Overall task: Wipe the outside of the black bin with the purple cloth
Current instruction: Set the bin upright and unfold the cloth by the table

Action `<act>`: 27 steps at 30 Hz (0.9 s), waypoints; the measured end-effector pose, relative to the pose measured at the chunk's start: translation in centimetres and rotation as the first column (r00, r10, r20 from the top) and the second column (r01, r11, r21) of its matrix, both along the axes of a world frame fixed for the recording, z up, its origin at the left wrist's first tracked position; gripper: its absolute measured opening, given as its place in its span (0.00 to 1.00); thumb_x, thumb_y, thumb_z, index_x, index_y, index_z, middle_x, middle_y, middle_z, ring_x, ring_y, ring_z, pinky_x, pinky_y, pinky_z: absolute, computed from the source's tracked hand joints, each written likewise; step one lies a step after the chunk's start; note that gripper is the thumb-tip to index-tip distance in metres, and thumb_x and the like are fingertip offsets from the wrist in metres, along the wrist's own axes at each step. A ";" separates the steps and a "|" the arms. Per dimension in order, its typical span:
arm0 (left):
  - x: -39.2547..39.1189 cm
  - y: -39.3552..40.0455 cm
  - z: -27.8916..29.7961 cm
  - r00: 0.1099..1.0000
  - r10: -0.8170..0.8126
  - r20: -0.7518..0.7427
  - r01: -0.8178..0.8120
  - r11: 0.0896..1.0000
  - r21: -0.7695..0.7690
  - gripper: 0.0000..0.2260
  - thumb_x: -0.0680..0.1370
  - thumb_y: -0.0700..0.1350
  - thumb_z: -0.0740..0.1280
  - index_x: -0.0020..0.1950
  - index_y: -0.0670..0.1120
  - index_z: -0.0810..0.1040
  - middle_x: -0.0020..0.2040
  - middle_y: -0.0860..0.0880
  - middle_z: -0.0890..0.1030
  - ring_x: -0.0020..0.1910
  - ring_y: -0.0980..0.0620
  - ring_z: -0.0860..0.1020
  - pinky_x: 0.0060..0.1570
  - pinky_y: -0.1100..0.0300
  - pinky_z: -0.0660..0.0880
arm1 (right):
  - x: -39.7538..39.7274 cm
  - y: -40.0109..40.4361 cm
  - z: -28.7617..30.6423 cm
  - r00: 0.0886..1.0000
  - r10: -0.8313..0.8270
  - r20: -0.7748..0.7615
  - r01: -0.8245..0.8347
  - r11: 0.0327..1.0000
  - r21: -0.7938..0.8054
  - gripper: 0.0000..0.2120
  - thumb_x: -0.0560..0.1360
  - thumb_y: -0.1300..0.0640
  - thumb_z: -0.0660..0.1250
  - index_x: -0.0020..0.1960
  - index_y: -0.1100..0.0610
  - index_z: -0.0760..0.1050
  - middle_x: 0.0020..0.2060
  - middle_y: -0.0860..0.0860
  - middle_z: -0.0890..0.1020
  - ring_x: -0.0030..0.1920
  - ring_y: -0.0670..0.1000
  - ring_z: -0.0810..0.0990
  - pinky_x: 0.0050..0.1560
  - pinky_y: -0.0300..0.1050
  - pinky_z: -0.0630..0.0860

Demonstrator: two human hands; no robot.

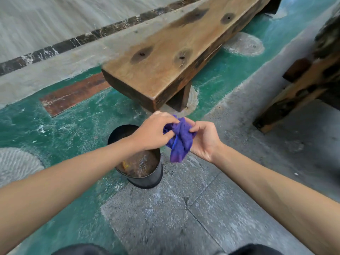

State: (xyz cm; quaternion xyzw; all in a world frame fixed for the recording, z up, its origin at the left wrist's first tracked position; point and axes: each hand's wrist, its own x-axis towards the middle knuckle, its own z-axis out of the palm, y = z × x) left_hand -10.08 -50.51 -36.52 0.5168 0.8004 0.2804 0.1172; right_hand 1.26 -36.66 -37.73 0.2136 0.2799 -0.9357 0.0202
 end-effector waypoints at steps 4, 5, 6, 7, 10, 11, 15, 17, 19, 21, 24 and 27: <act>0.7 -0.4 10.3 0.980 0.031 0.195 -0.040 0.998 0.041 0.10 0.76 0.44 0.74 0.56 0.49 0.86 0.62 0.54 0.82 0.58 0.62 0.74 0.61 0.62 0.67 | 3.1 2.0 9.5 0.970 0.133 0.202 -0.182 0.951 0.249 0.25 0.75 0.66 0.55 0.71 0.61 0.70 0.67 0.64 0.79 0.64 0.66 0.77 0.67 0.63 0.74; 0.9 -0.4 12.9 0.961 0.038 0.273 -0.046 0.999 0.021 0.09 0.76 0.44 0.73 0.56 0.51 0.86 0.64 0.55 0.80 0.58 0.65 0.73 0.61 0.61 0.69 | 3.8 2.4 12.0 0.953 0.144 0.267 -0.224 0.927 0.301 0.22 0.77 0.60 0.59 0.70 0.56 0.73 0.65 0.61 0.81 0.61 0.63 0.81 0.64 0.62 0.77; 1.2 -0.4 16.2 0.933 0.036 0.358 -0.044 0.999 0.014 0.09 0.76 0.44 0.73 0.55 0.52 0.85 0.66 0.56 0.79 0.60 0.65 0.74 0.62 0.60 0.72 | 4.7 2.7 15.1 0.934 0.157 0.320 -0.272 0.893 0.358 0.19 0.77 0.53 0.62 0.67 0.52 0.77 0.61 0.58 0.84 0.56 0.59 0.84 0.59 0.58 0.81; 1.6 -0.4 18.6 0.898 0.045 0.437 -0.059 0.998 0.018 0.08 0.77 0.42 0.73 0.54 0.51 0.85 0.66 0.55 0.79 0.61 0.63 0.76 0.63 0.57 0.73 | 5.3 2.8 17.5 0.917 0.181 0.357 -0.322 0.862 0.390 0.17 0.76 0.47 0.64 0.61 0.50 0.80 0.56 0.55 0.86 0.50 0.54 0.86 0.52 0.52 0.84; 3.1 0.0 27.1 0.757 0.091 0.648 -0.167 0.984 0.057 0.06 0.76 0.36 0.72 0.52 0.42 0.84 0.64 0.50 0.81 0.61 0.53 0.79 0.67 0.49 0.73 | 7.2 3.4 25.8 0.870 0.216 0.444 -0.412 0.813 0.411 0.18 0.77 0.36 0.63 0.53 0.48 0.82 0.46 0.51 0.87 0.43 0.49 0.86 0.44 0.45 0.83; 4.0 0.3 30.0 0.705 0.080 0.704 -0.190 0.979 0.079 0.06 0.76 0.34 0.72 0.51 0.41 0.84 0.62 0.49 0.83 0.59 0.52 0.80 0.65 0.51 0.74 | 7.8 3.5 28.7 0.865 0.230 0.446 -0.425 0.809 0.406 0.18 0.79 0.36 0.61 0.53 0.48 0.81 0.45 0.51 0.87 0.43 0.49 0.86 0.44 0.46 0.83; 7.9 0.9 40.5 0.575 0.024 0.817 -0.216 0.969 0.124 0.02 0.73 0.39 0.70 0.42 0.45 0.79 0.42 0.55 0.85 0.40 0.60 0.80 0.44 0.69 0.74 | 10.7 3.8 39.5 0.864 0.270 0.425 -0.434 0.827 0.357 0.15 0.84 0.45 0.56 0.60 0.50 0.78 0.53 0.53 0.86 0.47 0.52 0.87 0.43 0.48 0.84; 9.4 1.5 45.2 0.546 0.007 0.838 -0.244 0.958 0.151 0.02 0.73 0.41 0.69 0.42 0.45 0.77 0.38 0.53 0.82 0.36 0.57 0.78 0.38 0.69 0.72 | 12.1 4.0 44.2 0.893 0.221 0.392 -0.361 0.872 0.331 0.16 0.84 0.47 0.58 0.65 0.53 0.78 0.60 0.56 0.83 0.51 0.54 0.86 0.44 0.51 0.85; 10.7 2.1 49.1 0.502 0.007 0.865 -0.290 0.944 0.160 0.03 0.74 0.42 0.69 0.44 0.44 0.75 0.37 0.50 0.81 0.35 0.55 0.77 0.36 0.67 0.72 | 13.0 3.9 48.4 0.910 0.157 0.383 -0.297 0.892 0.340 0.17 0.83 0.47 0.60 0.66 0.53 0.77 0.63 0.56 0.81 0.56 0.55 0.83 0.48 0.55 0.85; 11.6 3.2 51.9 0.493 0.024 0.870 -0.340 0.925 0.167 0.04 0.76 0.41 0.69 0.43 0.45 0.74 0.38 0.50 0.81 0.35 0.56 0.77 0.36 0.67 0.72 | 13.4 3.9 51.4 0.917 0.034 0.398 -0.222 0.872 0.437 0.14 0.82 0.43 0.61 0.59 0.49 0.80 0.61 0.55 0.81 0.56 0.54 0.81 0.50 0.55 0.84; 12.8 5.3 55.6 0.519 0.065 0.852 -0.393 0.904 0.170 0.07 0.79 0.38 0.68 0.43 0.46 0.75 0.38 0.49 0.82 0.35 0.58 0.78 0.37 0.67 0.74 | 14.3 4.5 55.3 0.912 -0.191 0.362 -0.038 0.841 0.540 0.21 0.79 0.34 0.59 0.57 0.47 0.81 0.61 0.52 0.84 0.58 0.52 0.81 0.61 0.58 0.76; 13.7 7.4 58.5 0.493 0.091 0.865 -0.451 0.877 0.165 0.05 0.78 0.39 0.70 0.44 0.44 0.75 0.39 0.47 0.82 0.35 0.57 0.80 0.38 0.65 0.75 | 15.5 5.2 58.9 0.929 -0.292 0.228 0.077 0.755 0.651 0.26 0.74 0.29 0.61 0.63 0.44 0.79 0.63 0.44 0.82 0.65 0.46 0.78 0.70 0.62 0.67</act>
